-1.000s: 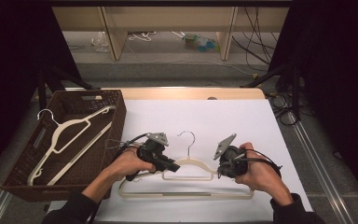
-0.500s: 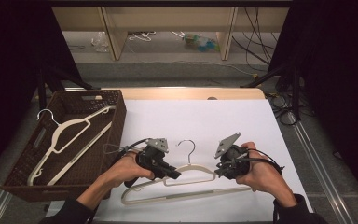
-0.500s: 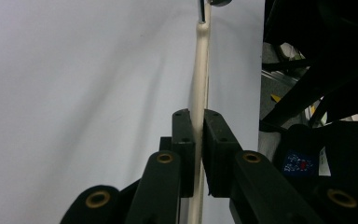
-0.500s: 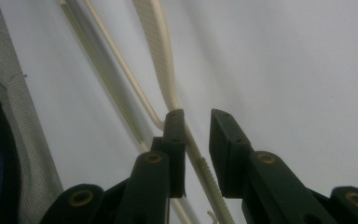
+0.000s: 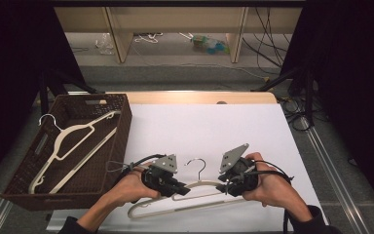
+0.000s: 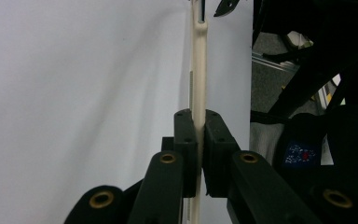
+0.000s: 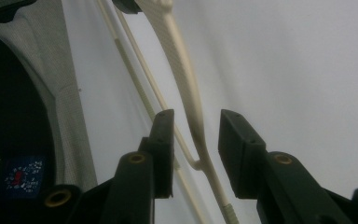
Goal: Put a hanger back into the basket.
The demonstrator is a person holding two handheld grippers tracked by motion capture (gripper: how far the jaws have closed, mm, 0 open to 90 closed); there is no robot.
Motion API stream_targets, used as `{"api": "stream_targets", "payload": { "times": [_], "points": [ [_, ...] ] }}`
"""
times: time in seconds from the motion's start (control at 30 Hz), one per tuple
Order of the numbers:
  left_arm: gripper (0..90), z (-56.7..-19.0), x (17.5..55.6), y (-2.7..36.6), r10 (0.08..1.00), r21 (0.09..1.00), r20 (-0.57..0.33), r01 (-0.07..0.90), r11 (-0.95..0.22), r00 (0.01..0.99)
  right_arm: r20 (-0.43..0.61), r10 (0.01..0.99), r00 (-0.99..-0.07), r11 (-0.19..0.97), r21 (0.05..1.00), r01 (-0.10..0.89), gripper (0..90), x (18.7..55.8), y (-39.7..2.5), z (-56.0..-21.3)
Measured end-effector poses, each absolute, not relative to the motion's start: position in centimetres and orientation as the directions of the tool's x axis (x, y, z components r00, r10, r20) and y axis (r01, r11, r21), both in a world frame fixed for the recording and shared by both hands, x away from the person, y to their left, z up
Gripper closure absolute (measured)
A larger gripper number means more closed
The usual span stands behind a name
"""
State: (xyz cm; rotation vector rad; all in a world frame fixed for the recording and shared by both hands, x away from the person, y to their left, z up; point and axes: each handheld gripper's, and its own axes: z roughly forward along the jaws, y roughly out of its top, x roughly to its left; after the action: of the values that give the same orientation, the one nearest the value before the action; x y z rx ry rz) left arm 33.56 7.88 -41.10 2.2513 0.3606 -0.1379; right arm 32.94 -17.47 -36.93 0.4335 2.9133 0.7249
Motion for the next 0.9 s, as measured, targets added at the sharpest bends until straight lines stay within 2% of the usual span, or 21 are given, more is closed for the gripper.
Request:
{"api": "stream_targets", "payload": {
  "times": [0.13,0.3,0.63,0.7,0.9],
  "points": [
    [81.8,-40.8,33.6,7.6,0.214,0.749,-0.2,0.289,-0.596,0.956,-0.032,0.296,-0.955,0.846,0.472,0.247,64.2,32.8,-17.3,-36.9],
    [81.9,-40.7,33.6,7.3,0.231,0.761,-0.192,0.293,-0.579,0.954,-0.033,0.304,-0.952,0.845,0.472,0.254,58.3,32.7,-17.5,-36.8],
    [86.0,-40.4,33.2,7.1,0.209,0.771,-0.191,0.278,-0.573,0.959,-0.037,0.351,-0.936,0.818,0.498,0.287,44.7,32.5,-18.2,-36.9],
    [86.1,-40.3,33.0,7.1,0.232,0.774,-0.185,0.287,-0.565,0.955,-0.05,0.372,-0.927,0.802,0.521,0.294,39.5,32.1,-18.8,-37.0],
    [86.2,-39.5,33.2,7.9,0.3,0.778,-0.156,0.304,-0.549,0.941,-0.07,0.416,-0.907,0.774,0.551,0.312,39.2,31.3,-19.8,-36.8]
  ]
}}
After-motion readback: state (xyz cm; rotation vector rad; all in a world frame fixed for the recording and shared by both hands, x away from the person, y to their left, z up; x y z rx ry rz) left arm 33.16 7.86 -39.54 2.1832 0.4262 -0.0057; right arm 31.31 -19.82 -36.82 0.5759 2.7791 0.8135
